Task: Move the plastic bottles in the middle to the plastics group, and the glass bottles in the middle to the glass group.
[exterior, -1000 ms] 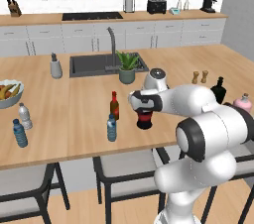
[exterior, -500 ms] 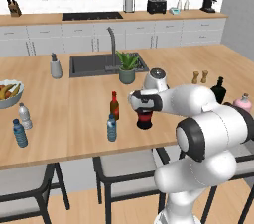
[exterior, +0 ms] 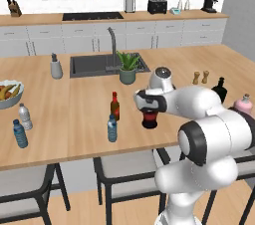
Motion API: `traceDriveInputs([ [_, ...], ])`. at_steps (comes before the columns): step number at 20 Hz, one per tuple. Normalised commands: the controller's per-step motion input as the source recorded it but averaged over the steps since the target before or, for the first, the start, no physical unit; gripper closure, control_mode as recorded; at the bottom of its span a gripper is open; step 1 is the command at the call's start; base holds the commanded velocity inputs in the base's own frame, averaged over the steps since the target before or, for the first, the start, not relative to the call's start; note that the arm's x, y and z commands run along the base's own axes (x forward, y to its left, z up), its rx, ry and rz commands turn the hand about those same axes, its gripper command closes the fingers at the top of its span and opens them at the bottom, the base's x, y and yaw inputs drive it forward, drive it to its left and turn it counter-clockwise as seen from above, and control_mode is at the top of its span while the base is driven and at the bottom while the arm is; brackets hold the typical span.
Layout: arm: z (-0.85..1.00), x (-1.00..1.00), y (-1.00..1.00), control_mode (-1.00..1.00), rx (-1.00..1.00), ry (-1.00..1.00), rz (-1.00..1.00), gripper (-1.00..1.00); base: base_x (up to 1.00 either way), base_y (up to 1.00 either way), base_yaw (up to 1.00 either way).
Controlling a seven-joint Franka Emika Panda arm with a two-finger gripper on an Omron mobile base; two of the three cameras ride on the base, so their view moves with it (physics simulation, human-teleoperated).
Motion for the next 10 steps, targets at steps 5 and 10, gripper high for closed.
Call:
traceDriveInputs([
  [5,0.22,-0.01,-0.99,-1.0,0.04,0.0,-0.15,1.0,0.0,0.0,0.0],
  [10,0.12,0.0,-1.0,-1.0,0.05,0.0,-0.14,1.0,0.0,0.0,0.0],
])
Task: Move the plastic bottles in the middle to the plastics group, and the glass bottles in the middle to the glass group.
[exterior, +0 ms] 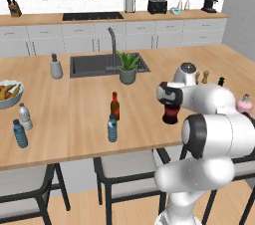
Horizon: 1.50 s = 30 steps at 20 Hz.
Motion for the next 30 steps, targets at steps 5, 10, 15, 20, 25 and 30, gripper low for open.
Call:
traceDriveInputs([
  [5,0.01,-0.03,-0.91,-1.0,0.0,-0.03,-0.15,1.0,0.0,0.0,0.0],
  [10,0.02,-0.01,-0.72,-1.0,0.0,-0.03,-0.17,1.0,0.0,0.0,0.0],
  [15,0.0,0.0,-0.68,-1.0,-0.02,-0.07,-0.14,1.0,0.0,0.0,0.0],
  [20,0.0,0.0,-0.64,-1.0,-0.04,-0.07,-0.13,1.0,0.0,0.0,0.0],
  [25,0.0,-0.02,-0.51,-1.0,0.0,-0.01,-0.1,1.0,0.0,0.0,0.0],
  [30,0.0,-0.02,-0.11,-1.0,0.0,0.0,-0.01,1.0,0.0,0.0,0.0],
])
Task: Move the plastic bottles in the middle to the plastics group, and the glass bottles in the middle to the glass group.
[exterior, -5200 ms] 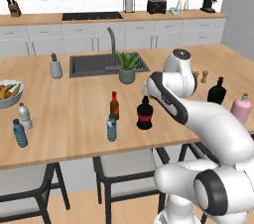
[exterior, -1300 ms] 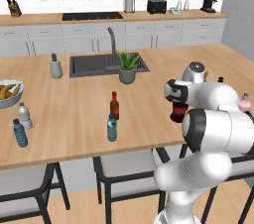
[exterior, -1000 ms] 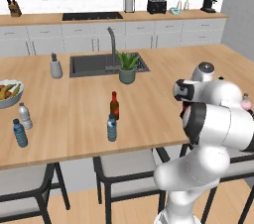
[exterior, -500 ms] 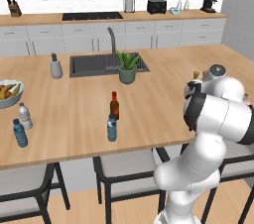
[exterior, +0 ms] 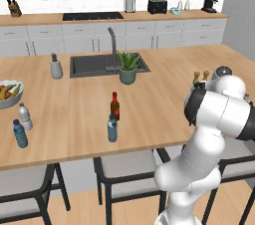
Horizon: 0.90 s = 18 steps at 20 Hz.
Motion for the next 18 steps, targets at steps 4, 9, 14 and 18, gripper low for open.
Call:
traceDriveInputs([
  [4,0.0,0.01,-0.04,-1.0,0.0,-0.01,-0.01,1.0,0.0,0.0,0.0],
  [9,0.01,0.11,-0.07,-1.0,0.0,-0.03,-0.03,1.0,0.0,0.0,0.0],
  [14,0.01,0.28,0.0,-1.0,0.0,-0.03,0.0,1.0,0.0,0.0,0.0],
  [18,0.0,0.04,-0.03,-1.0,0.0,0.0,0.0,1.0,0.0,0.0,0.0],
])
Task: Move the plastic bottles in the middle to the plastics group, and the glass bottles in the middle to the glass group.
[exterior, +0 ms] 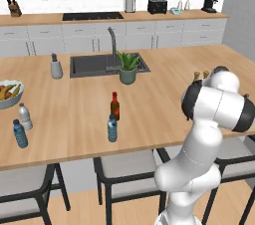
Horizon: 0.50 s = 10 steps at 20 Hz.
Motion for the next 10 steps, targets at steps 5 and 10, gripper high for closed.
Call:
traceDriveInputs([
  [5,-0.22,0.0,-0.13,-1.0,0.0,0.0,-0.01,1.0,0.0,0.0,0.0],
  [10,-0.41,0.0,0.0,-1.0,0.0,0.0,0.0,1.0,0.0,0.0,0.0],
])
